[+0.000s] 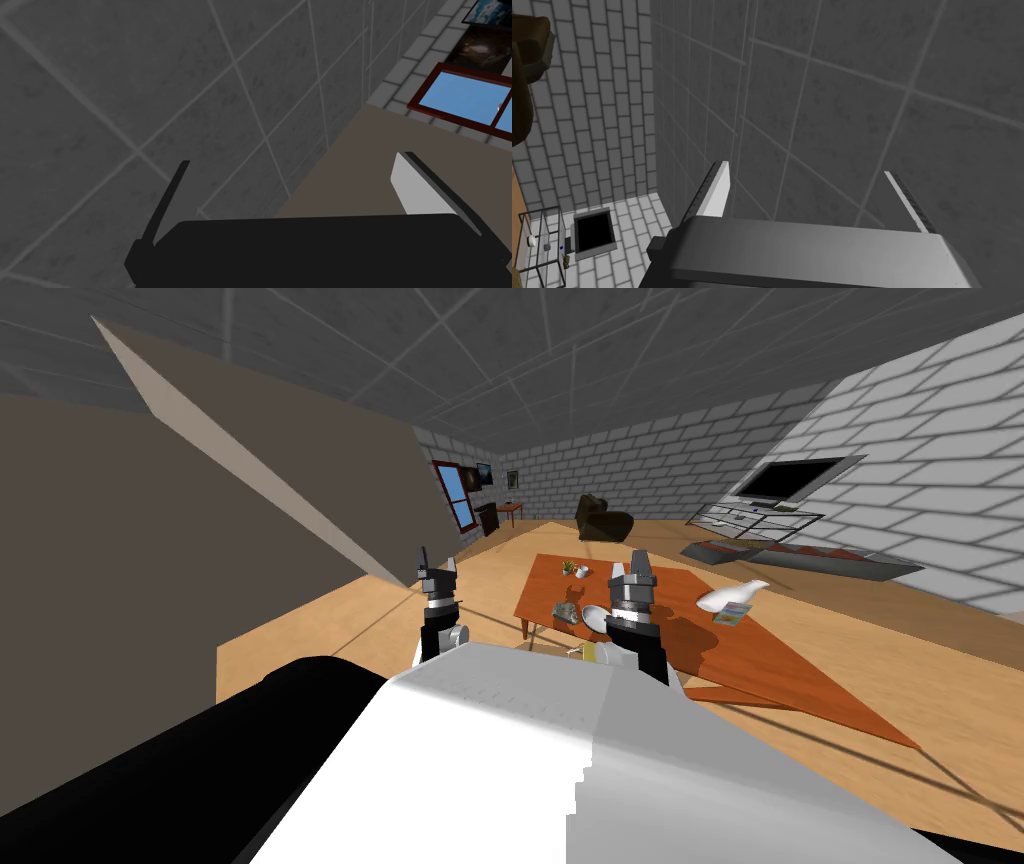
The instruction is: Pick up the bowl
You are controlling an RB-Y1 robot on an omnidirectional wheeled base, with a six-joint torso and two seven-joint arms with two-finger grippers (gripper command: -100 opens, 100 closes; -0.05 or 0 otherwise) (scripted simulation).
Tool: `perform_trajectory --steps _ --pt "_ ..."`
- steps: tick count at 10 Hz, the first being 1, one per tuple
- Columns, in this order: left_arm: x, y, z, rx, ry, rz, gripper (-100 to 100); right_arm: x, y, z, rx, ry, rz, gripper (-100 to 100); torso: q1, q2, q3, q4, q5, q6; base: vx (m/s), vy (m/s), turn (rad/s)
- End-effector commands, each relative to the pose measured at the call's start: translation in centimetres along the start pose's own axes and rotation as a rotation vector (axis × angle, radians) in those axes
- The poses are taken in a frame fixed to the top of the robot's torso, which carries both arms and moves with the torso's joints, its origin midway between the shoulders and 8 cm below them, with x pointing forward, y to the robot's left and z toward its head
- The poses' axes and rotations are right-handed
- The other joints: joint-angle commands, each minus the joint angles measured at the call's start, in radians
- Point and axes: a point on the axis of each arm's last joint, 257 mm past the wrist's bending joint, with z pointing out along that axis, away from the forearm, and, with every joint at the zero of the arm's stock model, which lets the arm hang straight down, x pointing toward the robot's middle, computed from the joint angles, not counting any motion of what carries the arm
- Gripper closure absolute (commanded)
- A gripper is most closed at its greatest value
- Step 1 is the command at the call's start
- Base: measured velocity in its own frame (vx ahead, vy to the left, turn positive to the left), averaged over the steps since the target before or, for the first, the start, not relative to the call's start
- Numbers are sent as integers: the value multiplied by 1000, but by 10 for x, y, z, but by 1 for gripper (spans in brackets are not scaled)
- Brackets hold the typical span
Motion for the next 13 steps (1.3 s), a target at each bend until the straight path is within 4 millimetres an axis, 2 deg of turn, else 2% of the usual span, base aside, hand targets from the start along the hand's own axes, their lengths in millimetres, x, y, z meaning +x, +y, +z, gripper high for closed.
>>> perform_trajectory --steps 1,3,4,6,7,10,11,12,13 --pt "0 0 0 0 0 0 0 7 -7 -3 8 44 -25 -100 0 0 0 0 0 0 -8 15 62" --pt "0 0 0 0 0 0 0 18 -23 -8 29 109 -64 -100 1 1 0 0 0 0 -20 37 102" --pt "0 0 0 0 0 0 0 18 -23 -8 28 115 -68 -100 2 1 1 0 0 0 -19 31 41" --pt "0 0 0 0 0 0 0 29 -46 -17 59 189 -118 -100 2 1 1 0 0 0 -27 43 143" --pt "0 0 0 0 0 0 0 30 -47 -17 58 196 -122 -100 3 2 1 0 1 0 -22 44 45" --pt "0 0 0 0 0 0 0 41 -89 -35 112 310 -214 -100 5 2 1 0 1 0 -31 78 176" --pt "0 0 0 0 0 0 0 41 -91 -37 115 325 -225 -100 6 2 1 0 1 0 -33 64 96" --pt "0 0 0 0 0 0 0 43 -107 -44 133 364 -260 -100 4 2 1 1 1 0 -34 60 177" --pt "0 0 0 0 0 0 0 43 -108 -45 135 370 -264 -100 4 3 1 1 1 0 -33 51 66"
